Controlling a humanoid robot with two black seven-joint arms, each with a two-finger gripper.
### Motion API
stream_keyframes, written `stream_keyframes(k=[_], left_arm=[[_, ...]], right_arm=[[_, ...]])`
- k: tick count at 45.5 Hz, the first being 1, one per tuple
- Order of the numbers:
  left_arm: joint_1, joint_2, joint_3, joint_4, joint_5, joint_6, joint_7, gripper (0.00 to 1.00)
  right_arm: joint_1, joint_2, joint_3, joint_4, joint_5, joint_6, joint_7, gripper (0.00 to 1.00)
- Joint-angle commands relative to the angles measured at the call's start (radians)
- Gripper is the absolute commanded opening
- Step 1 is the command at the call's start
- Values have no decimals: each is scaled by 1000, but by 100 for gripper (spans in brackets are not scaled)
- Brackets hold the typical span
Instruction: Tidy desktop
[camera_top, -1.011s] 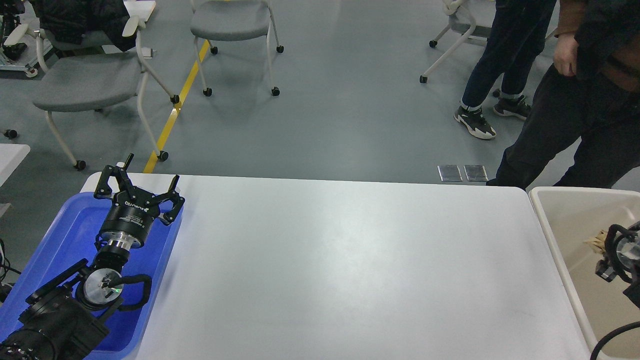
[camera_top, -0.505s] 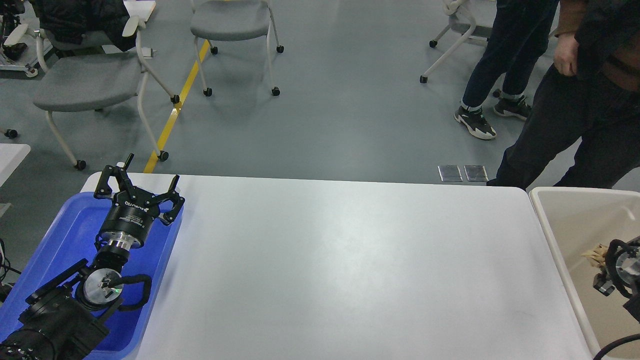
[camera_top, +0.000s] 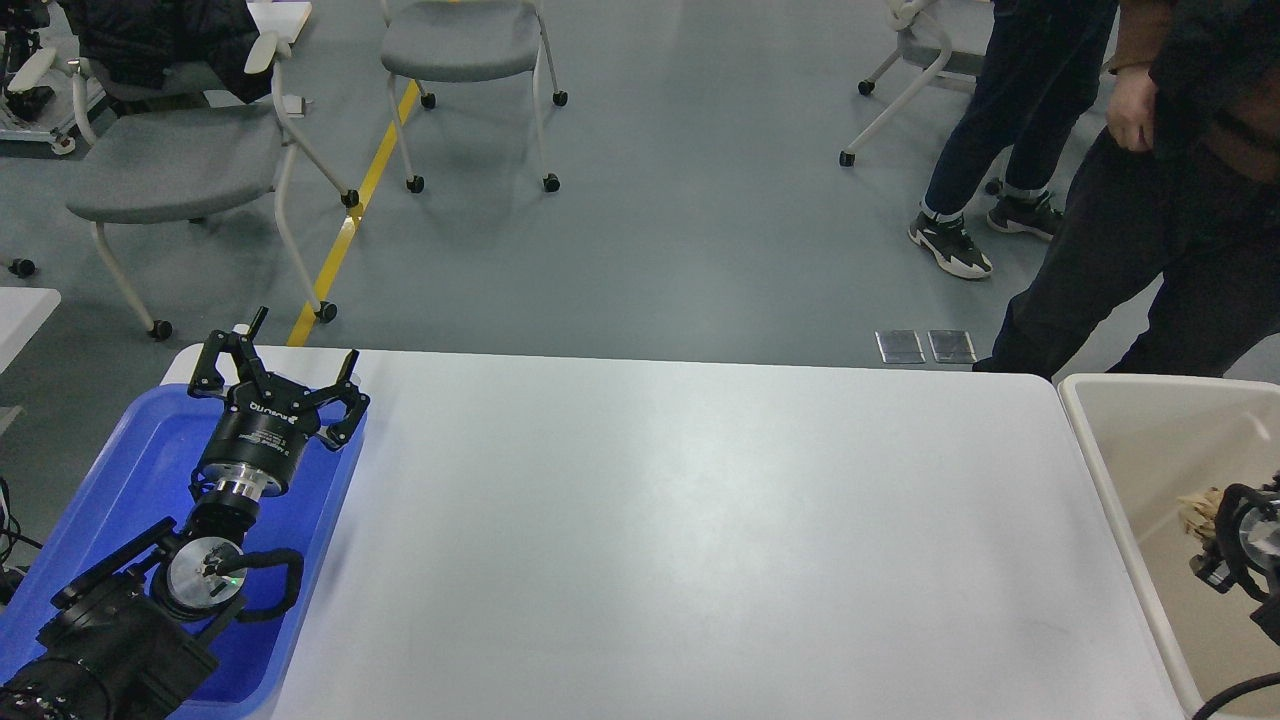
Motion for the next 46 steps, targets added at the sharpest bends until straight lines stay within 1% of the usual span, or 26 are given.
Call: stream_keyframes(k=[1, 14, 21, 26, 29, 40, 42, 46], left_arm=[[0, 0, 0, 0, 0, 0, 0, 100], [0, 0, 0, 1, 0, 0, 0, 100], [0, 0, 0, 0, 0, 0, 0, 100], [0, 0, 0, -1, 0, 2, 0, 100], [0, 0, 0, 1, 0, 0, 0, 100], [0, 0, 0, 0, 0, 0, 0, 100], [0, 0, 0, 0, 0, 0, 0, 100], [0, 0, 0, 0, 0, 0, -1, 100]], right_arm=[[5, 2, -11, 2, -7, 1, 8, 100], [11, 7, -18, 8, -53, 2, 8, 100], [34, 1, -13, 81, -62, 13, 1, 100], [54, -28, 4, 163, -58, 63, 1, 100], [74, -56, 9, 239, -59, 90, 1, 100], [124, -96, 19, 525, -59, 97, 8, 100], [130, -97, 44, 566, -59, 102, 8, 100], [129, -81, 162, 618, -58, 123, 8, 100]])
